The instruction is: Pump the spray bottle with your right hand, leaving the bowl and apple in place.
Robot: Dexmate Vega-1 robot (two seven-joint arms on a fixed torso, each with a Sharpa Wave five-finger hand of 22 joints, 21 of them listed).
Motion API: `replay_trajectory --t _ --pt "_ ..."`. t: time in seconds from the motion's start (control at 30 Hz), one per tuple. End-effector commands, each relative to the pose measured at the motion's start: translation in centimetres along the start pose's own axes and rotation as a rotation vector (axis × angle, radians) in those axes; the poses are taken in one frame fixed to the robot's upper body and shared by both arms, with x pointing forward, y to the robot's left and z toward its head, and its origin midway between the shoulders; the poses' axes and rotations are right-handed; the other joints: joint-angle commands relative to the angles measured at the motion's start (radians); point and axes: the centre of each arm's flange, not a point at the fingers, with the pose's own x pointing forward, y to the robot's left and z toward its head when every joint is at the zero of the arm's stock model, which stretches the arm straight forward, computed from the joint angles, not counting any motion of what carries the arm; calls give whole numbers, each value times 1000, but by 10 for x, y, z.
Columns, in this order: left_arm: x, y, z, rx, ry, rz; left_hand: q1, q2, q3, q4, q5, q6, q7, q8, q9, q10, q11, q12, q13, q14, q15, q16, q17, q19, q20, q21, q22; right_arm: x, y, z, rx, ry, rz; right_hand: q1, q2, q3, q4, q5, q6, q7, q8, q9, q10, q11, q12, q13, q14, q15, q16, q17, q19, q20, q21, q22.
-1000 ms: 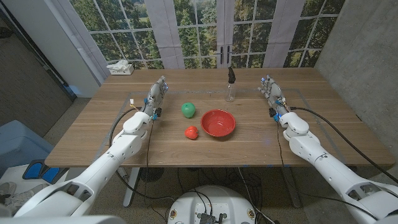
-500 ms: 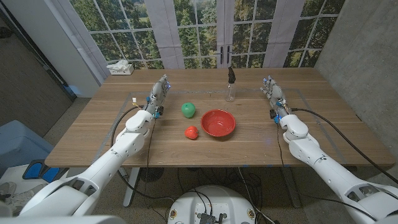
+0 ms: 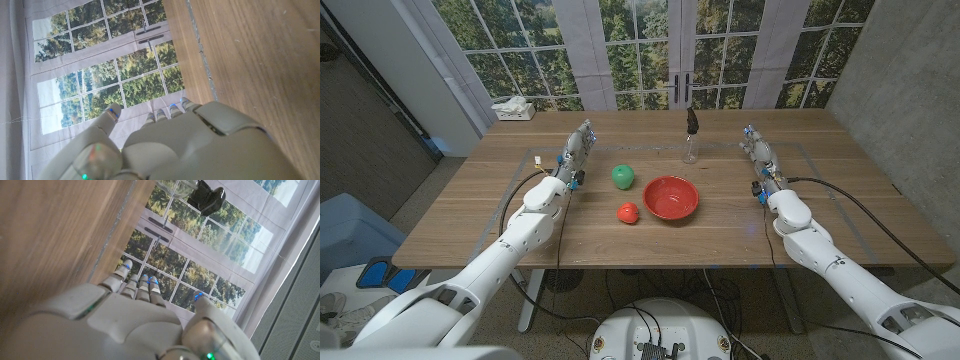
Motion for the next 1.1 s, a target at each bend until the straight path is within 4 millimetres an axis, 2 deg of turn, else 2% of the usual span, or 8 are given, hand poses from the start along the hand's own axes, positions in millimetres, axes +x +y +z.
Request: replay_trajectory --t 0.03,0.47,0.63,0.83,1.1 --pt "-3 0 0 -8 -3 -3 5 78 2 -7 9 -24 3 7 4 -106 -2 8 5 -153 -87 5 3 -38 -109 5 1 -7 9 3 -118 -15 -1 5 11 3 -10 -2 -3 -2 -3 4 -2 0 -2 2 -2 -1 -1 -1 3 3 1 6" --pt "-6 -2 0 -9 -1 -10 6 79 -1 -10 10 -25 3 7 4 -107 0 7 5 -153 -86 4 3 -38 -109 4 1 -14 16 9 -270 -31 -5 6 15 3 -18 0 -6 -4 -1 4 -4 -3 -3 2 -2 -5 -3 -3 4 1 1 6" --pt "-7 -3 0 -9 -3 -9 6 80 -2 -12 10 -24 4 7 4 -106 1 7 5 -153 -86 4 3 -38 -108 3 1 -17 20 10 -335 -38 -10 6 33 8 -18 2 -8 -11 -1 4 -5 -13 -3 2 -4 -14 -3 -3 2 -7 -1 6" --pt "-8 -4 0 -13 -4 -14 6 80 -4 -13 10 -24 3 7 4 -107 1 7 5 -153 -86 4 3 -39 -107 3 1 -21 22 12 -383 -33 2 4 35 7 -19 3 -15 -13 -2 3 -13 -17 -6 2 -8 -17 -5 -3 0 -12 -2 6" --pt "-11 -5 2 -6 -7 -20 6 79 -6 -15 11 -24 4 7 4 -106 1 7 5 -153 -86 4 3 -39 -107 2 1 -28 25 15 -484 -32 10 11 42 12 -30 4 -33 -23 -6 4 -32 -23 -11 2 -19 -22 -11 -7 -7 -14 -5 6"
